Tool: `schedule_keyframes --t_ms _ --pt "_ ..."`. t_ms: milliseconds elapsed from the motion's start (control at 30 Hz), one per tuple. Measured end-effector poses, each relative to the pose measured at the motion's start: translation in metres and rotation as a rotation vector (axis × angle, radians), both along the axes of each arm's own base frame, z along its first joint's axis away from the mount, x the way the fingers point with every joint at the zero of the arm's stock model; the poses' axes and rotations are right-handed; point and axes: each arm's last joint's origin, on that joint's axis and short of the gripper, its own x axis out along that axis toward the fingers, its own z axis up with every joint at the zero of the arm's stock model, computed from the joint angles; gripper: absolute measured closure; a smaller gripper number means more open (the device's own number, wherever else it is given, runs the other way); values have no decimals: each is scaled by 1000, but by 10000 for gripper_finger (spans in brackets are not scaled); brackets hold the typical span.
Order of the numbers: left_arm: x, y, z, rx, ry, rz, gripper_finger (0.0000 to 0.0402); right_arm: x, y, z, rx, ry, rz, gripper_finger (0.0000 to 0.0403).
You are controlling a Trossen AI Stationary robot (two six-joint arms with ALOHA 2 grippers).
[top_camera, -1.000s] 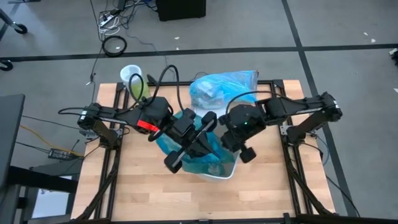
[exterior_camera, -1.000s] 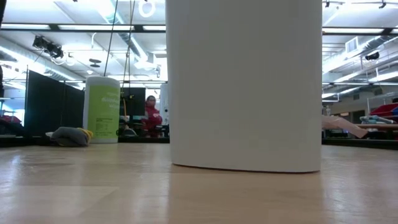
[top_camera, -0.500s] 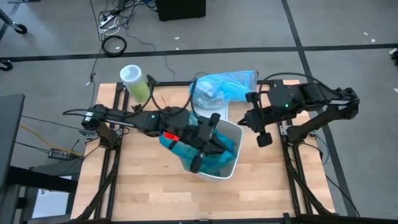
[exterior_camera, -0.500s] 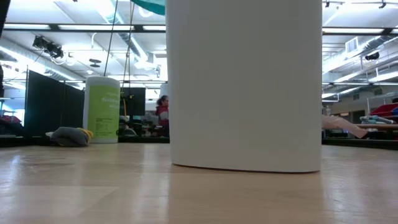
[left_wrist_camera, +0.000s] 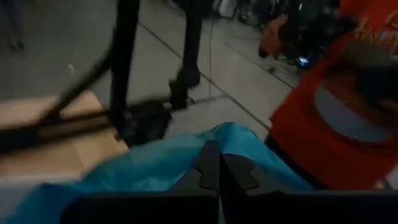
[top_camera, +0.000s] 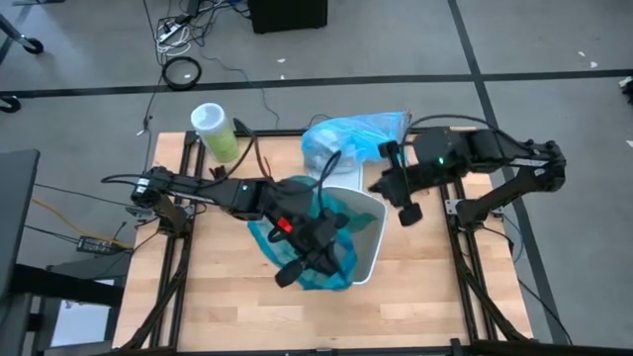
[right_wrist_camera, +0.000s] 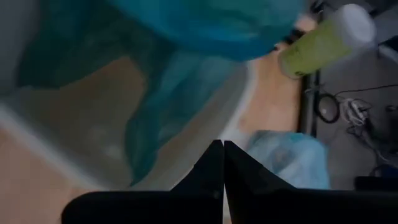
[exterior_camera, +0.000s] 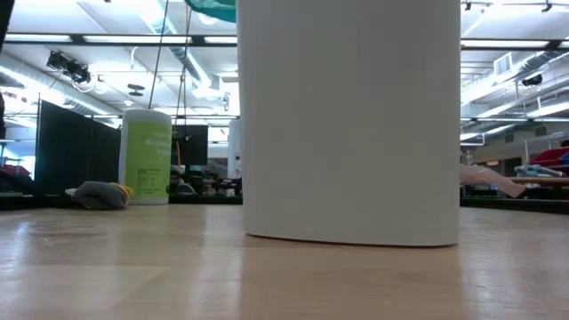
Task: Place trash/remove bag and relplace
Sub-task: Insert the blue trash bag into the white trash bin
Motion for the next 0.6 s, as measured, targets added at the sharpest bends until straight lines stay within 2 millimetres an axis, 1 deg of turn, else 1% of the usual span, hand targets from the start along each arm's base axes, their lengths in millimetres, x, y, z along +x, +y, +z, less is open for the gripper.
schedule_keyframes --t_ms 67,167,300,400,500,600 --pt "-2 -3 -3 5 35 -18 401 5 -5 4 23 -52 32 403" --pt "-4 -10 -1 5 15 -39 401 16 -8 8 39 -125 115 403" --pt "-4 -13 4 3 -53 -60 401 26 -6 5 3 -130 216 403" --pt "-5 -14 9 -7 -90 -57 401 28 -7 4 -64 -122 237 398" --pt "-7 -17 11 -12 -102 -71 401 30 -12 5 -72 -137 244 372" --pt "-7 -17 12 -27 -101 -74 401 31 -14 5 -84 -140 261 322"
